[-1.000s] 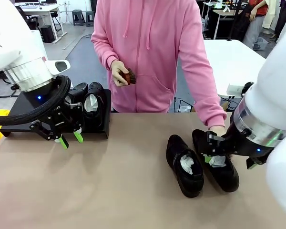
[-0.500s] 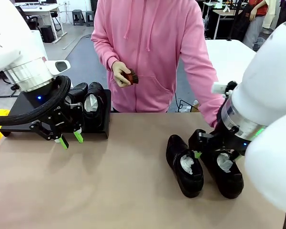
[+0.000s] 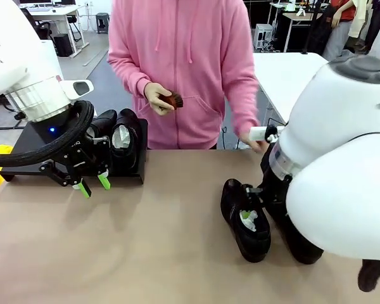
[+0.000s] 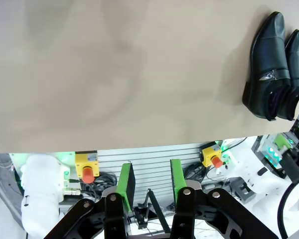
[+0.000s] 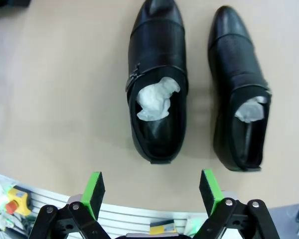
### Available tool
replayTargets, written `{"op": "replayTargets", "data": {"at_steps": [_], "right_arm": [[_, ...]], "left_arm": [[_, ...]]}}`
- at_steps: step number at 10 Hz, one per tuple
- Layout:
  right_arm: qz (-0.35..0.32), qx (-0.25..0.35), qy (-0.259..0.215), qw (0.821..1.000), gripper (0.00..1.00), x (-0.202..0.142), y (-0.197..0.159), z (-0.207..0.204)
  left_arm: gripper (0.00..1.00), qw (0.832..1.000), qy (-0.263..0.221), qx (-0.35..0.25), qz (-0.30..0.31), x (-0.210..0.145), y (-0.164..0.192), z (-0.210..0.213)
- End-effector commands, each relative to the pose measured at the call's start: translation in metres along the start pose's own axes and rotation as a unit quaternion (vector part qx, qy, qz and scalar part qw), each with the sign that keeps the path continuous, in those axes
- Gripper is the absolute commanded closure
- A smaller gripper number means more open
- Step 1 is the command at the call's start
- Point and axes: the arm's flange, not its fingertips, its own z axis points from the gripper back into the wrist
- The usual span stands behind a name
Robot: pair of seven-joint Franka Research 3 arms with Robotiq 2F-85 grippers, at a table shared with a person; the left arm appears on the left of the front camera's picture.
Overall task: Organize the shoes by placing them on the stand.
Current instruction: Pick up one Shoe and place it in the middle of the table.
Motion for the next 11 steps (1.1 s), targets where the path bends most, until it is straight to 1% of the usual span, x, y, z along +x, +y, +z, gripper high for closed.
{"op": "replayTargets", "data": {"at_steps": [1,5,7,9,11], "right_arm": [[0.025,0.012,0.017,0.999,0.0,0.007,-0.002,-0.023],[-0.023,-0.023,0.044,0.999,0.0,0.034,-0.023,-0.045],[-0.039,-0.013,0.055,0.998,0.0,0.042,-0.031,-0.06],[-0.059,-0.008,0.046,0.997,0.0,0.053,-0.033,-0.069],[-0.067,-0.017,0.043,0.997,0.0,0.061,-0.032,-0.076]], "left_arm": [[0.59,1.0,-0.006,-0.005,0.002,-0.003,0.001,-0.001],[0.59,1.0,-0.006,-0.005,0.002,-0.003,0.001,-0.001],[0.59,1.0,-0.006,-0.005,0.002,-0.003,0.001,-0.001],[0.59,1.0,-0.006,-0.005,0.002,-0.003,0.001,-0.001],[0.59,1.0,-0.006,-0.005,0.002,-0.003,0.001,-0.001]]}}
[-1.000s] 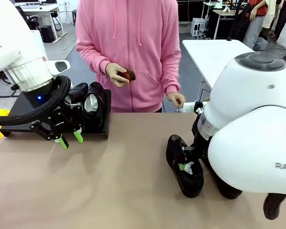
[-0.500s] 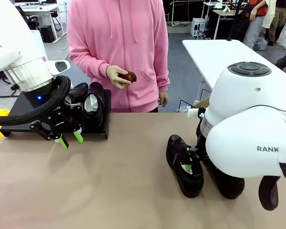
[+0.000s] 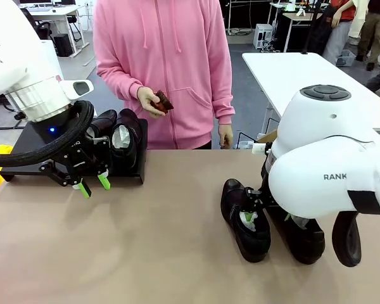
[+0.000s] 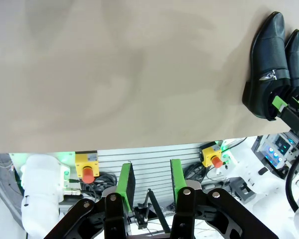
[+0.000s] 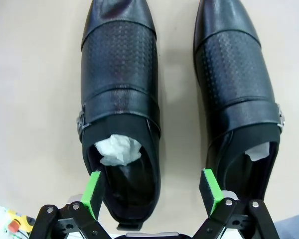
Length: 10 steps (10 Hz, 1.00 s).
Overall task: Organize the shoes by placing them on the stand.
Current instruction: Pick up one Shoe and place it in the middle of the table.
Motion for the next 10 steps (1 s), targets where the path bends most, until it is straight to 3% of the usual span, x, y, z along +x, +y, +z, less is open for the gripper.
{"op": "replayTargets", "data": {"at_steps": [1,2,3,10], "right_arm": [[-0.017,-0.01,-0.018,1.0,0.0,0.011,0.007,-0.005],[-0.024,-0.009,-0.03,0.999,0.07,0.012,0.006,-0.005],[-0.029,-0.009,-0.037,0.999,0.24,0.012,0.005,-0.006],[-0.052,-0.002,-0.023,0.998,0.24,0.011,0.007,-0.027]], "left_arm": [[0.59,1.0,-0.006,-0.005,0.002,-0.002,0.001,-0.001],[0.59,1.0,-0.006,-0.005,0.002,-0.002,0.001,-0.001],[0.59,1.0,-0.006,-0.005,0.002,-0.002,0.001,-0.001],[0.59,1.0,-0.006,-0.005,0.002,-0.002,0.001,-0.001]]}}
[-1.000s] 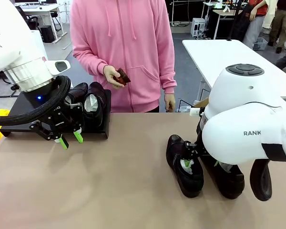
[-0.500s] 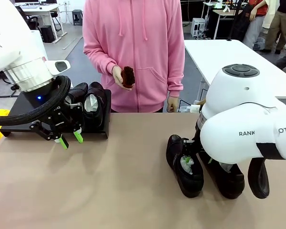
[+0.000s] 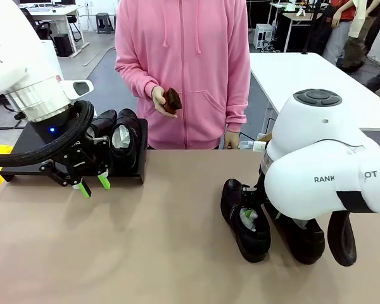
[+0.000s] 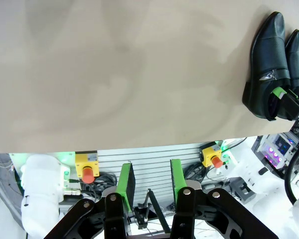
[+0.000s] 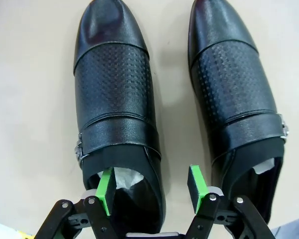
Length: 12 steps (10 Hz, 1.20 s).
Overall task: Organize the shoes by placing them on the stand.
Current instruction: Pick up one Shoe and place it in the middle of the table.
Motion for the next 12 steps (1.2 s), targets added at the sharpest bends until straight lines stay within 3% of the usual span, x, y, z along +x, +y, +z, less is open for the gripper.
{"op": "replayTargets", "data": {"at_steps": [1,3,4,7,8,12], "right_arm": [[-0.009,0.002,-0.004,1.0,0.24,-0.001,0.006,-0.017],[-0.011,-0.003,0.004,1.0,0.24,-0.002,0.005,-0.024],[-0.009,0.0,0.003,1.0,0.32,-0.002,0.004,-0.026],[-0.01,0.0,0.018,1.0,0.88,-0.002,0.002,-0.033],[-0.01,-0.004,0.017,1.0,1.0,-0.001,0.001,-0.033],[-0.003,-0.004,0.01,1.0,1.0,0.001,0.001,-0.034]], "left_arm": [[0.59,1.0,-0.006,-0.005,0.002,-0.002,0.001,-0.001],[0.59,1.0,-0.006,-0.005,0.002,-0.002,0.001,-0.001],[0.59,1.0,-0.006,-0.005,0.002,-0.002,0.001,-0.001],[0.59,1.0,-0.006,-0.005,0.002,-0.002,0.001,-0.001],[0.59,1.0,-0.006,-0.005,0.002,-0.002,0.001,-0.001],[0.59,1.0,-0.006,-0.005,0.002,-0.002,0.001,-0.001]]}}
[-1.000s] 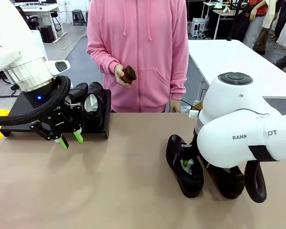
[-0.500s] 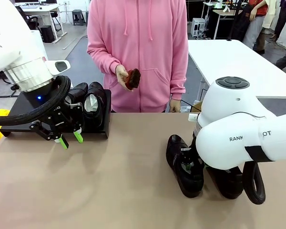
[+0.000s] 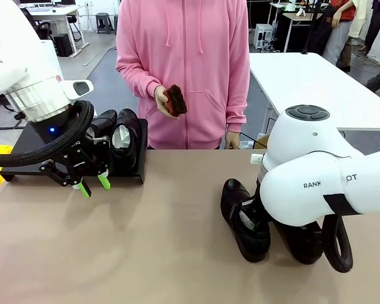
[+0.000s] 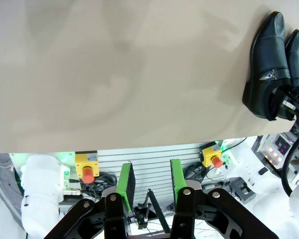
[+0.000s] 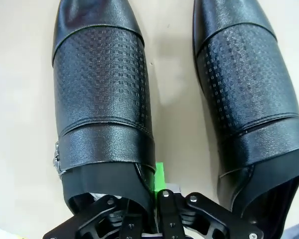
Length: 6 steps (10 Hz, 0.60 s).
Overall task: Organize the shoes by placing them on the stand.
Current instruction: Pick up one Shoe and place it in the middle of the table.
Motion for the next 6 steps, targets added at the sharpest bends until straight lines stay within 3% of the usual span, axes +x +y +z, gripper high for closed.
{"op": "replayTargets", "data": {"at_steps": [1,3,6], "right_arm": [[0.009,0.0,-0.019,1.0,1.0,0.003,0.003,-0.002],[0.005,0.007,-0.014,1.0,1.0,0.005,0.003,0.015],[-0.032,0.04,-0.084,0.995,1.0,-0.035,0.049,0.091]], "left_arm": [[0.59,1.0,-0.006,-0.005,0.002,-0.002,0.001,-0.001],[0.59,1.0,-0.006,-0.005,0.002,-0.002,0.001,-0.001],[0.59,1.0,-0.006,-0.005,0.002,-0.002,0.001,-0.001]]}}
